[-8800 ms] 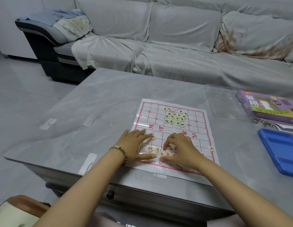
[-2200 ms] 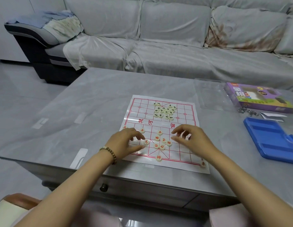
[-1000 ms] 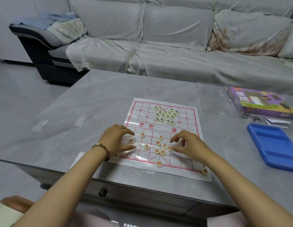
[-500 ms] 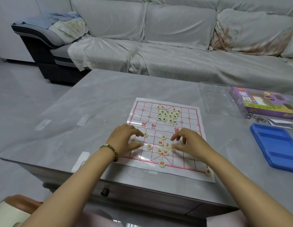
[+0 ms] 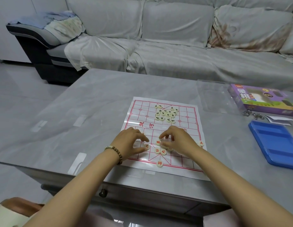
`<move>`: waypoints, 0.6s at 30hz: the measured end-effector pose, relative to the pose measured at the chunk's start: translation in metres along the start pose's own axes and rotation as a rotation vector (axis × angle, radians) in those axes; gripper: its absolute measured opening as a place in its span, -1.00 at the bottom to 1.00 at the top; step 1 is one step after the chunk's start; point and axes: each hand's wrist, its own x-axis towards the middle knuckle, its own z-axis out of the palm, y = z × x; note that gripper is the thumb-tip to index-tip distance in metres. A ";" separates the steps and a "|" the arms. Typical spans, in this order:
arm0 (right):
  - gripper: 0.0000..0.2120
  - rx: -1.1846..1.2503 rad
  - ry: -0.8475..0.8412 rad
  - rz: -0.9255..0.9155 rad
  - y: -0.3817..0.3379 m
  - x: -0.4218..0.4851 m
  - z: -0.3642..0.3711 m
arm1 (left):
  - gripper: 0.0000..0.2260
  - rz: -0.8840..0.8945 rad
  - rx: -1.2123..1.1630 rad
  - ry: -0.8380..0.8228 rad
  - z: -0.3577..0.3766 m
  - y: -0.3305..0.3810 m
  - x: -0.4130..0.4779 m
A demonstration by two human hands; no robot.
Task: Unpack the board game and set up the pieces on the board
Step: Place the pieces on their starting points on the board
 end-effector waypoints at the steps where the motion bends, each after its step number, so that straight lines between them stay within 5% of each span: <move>1: -0.76 -0.022 -0.009 -0.006 -0.001 0.001 0.001 | -0.66 -0.003 0.010 -0.004 0.000 -0.001 0.000; 18: -0.80 0.015 0.018 -0.043 -0.001 -0.003 -0.013 | -0.67 0.010 0.050 -0.038 0.003 0.007 0.002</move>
